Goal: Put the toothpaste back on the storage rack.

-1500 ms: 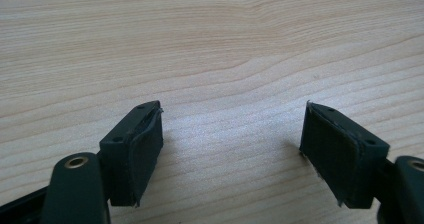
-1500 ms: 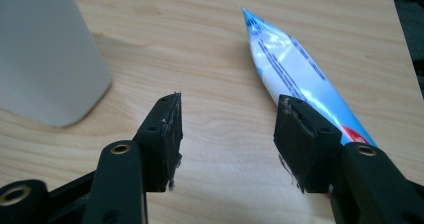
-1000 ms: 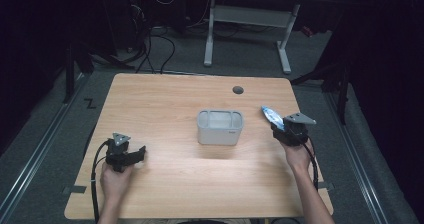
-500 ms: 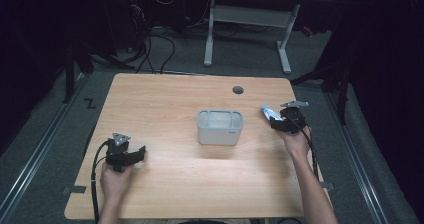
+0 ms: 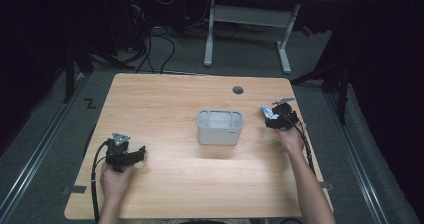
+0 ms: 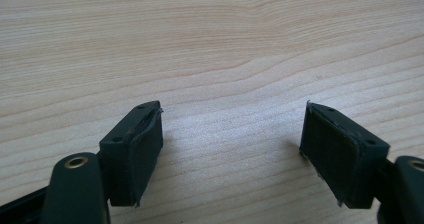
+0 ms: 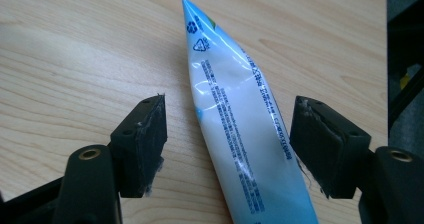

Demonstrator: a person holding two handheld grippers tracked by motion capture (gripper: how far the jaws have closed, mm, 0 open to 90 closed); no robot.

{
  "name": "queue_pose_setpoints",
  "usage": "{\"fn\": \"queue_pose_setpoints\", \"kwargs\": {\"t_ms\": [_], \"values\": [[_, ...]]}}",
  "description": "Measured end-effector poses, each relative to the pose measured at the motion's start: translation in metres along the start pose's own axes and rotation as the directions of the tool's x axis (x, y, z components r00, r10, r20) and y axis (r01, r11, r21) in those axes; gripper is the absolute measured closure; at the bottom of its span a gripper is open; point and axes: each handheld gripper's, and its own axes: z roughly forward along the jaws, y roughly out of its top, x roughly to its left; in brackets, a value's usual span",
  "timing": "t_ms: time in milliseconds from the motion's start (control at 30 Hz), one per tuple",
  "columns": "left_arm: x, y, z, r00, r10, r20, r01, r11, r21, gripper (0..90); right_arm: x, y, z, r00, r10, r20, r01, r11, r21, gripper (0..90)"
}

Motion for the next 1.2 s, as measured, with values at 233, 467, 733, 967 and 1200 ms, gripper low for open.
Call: {"fn": "queue_pose_setpoints", "kwargs": {"t_ms": [233, 467, 733, 967, 1200], "values": [[0.0, 0.0, 0.0, 1.0, 0.003, -0.003, -0.003, 1.0, 0.001, 25.3, -0.003, 0.005, 0.016, 1.0, -0.005, 0.001, 0.005, 0.999, 0.052, 28.7], [-0.002, 0.0, 0.001, 0.9998, 0.014, -0.01, -0.014, 0.9999, 0.005, 24.9, -0.002, 0.015, 0.024, 0.9997, -0.026, 0.002, 0.026, 0.996, 0.089, 29.2], [-0.001, 0.0, 0.0, 1.0, 0.008, -0.003, -0.008, 1.0, 0.004, 24.7, -0.001, 0.018, 0.035, 0.9994, -0.028, 0.018, 0.026, 0.99, 0.136, 36.6], [-0.001, 0.0, 0.0, 1.0, 0.007, -0.004, -0.007, 1.0, 0.003, 24.7, -0.004, 0.019, 0.036, 1.0, 0.001, 0.005, -0.002, 0.986, 0.166, 39.8], [-0.001, 0.0, 0.0, 1.0, 0.009, -0.002, -0.009, 1.0, 0.004, 24.4, -0.006, 0.021, 0.036, 0.9995, 0.021, -0.025, -0.016, 0.982, 0.189, 41.6]]}}
